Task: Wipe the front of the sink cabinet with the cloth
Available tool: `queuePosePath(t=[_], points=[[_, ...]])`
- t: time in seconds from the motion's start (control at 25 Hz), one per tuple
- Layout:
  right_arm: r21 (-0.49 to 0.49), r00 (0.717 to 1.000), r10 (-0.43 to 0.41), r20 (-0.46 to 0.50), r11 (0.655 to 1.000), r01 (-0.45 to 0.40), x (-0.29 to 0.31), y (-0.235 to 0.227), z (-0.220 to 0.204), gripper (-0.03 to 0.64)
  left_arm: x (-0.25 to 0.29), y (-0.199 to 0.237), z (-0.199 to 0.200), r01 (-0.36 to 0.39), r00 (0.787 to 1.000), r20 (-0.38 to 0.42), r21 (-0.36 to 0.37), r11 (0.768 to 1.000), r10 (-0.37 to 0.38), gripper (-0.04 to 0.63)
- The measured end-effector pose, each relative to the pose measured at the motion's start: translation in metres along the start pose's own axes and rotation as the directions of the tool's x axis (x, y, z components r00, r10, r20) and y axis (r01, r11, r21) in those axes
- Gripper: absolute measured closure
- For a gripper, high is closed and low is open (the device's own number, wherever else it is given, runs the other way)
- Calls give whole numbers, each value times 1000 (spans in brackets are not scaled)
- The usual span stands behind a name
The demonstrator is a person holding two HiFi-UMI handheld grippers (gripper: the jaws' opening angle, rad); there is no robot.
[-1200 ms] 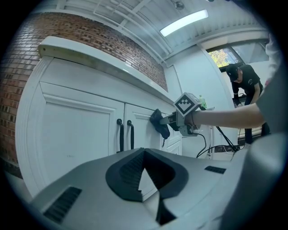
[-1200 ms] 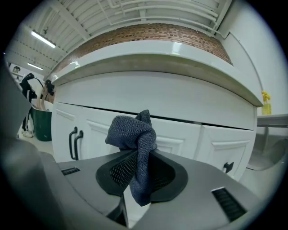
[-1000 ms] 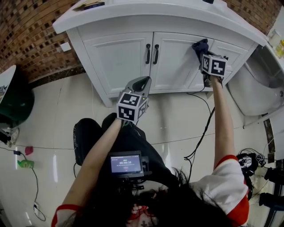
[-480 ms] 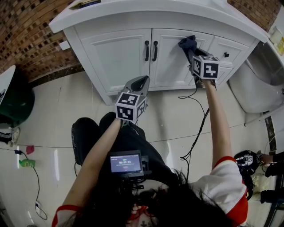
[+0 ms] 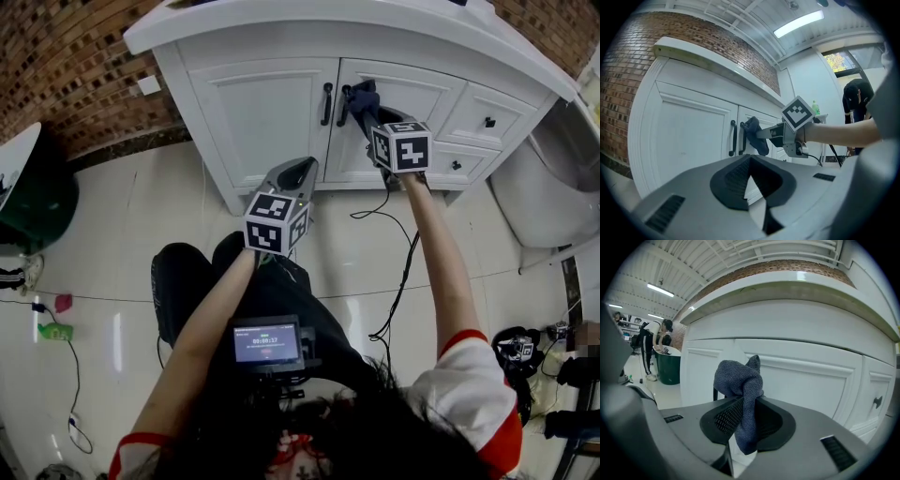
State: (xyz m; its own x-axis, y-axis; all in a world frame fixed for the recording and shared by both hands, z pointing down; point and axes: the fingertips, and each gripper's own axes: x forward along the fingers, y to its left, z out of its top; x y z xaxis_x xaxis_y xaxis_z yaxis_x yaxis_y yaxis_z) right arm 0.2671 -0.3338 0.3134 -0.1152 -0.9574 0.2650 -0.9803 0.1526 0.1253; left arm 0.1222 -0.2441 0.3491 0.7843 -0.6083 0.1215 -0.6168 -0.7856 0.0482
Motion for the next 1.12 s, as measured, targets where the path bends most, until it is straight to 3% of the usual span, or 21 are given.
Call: queuePosePath(t=[0.24, 0.52, 0.92, 1.12], points=[[9, 999, -28, -25, 1000, 28, 8, -6, -9, 529, -6, 5, 2, -10, 1000, 11, -11, 1000, 10, 560], [28, 989, -126, -78, 991, 128, -8, -61, -40, 529, -2, -7, -3, 17, 1000, 1, -14, 1000, -17, 560], [73, 936, -309, -170, 943, 325, -52, -174, -89, 529, 11, -16, -17, 21, 999, -32, -27, 999, -22, 560], [91, 917, -346, -198, 925, 369, -65, -196, -108, 529, 18, -23, -22, 34, 998, -46, -17, 999, -35, 560]])
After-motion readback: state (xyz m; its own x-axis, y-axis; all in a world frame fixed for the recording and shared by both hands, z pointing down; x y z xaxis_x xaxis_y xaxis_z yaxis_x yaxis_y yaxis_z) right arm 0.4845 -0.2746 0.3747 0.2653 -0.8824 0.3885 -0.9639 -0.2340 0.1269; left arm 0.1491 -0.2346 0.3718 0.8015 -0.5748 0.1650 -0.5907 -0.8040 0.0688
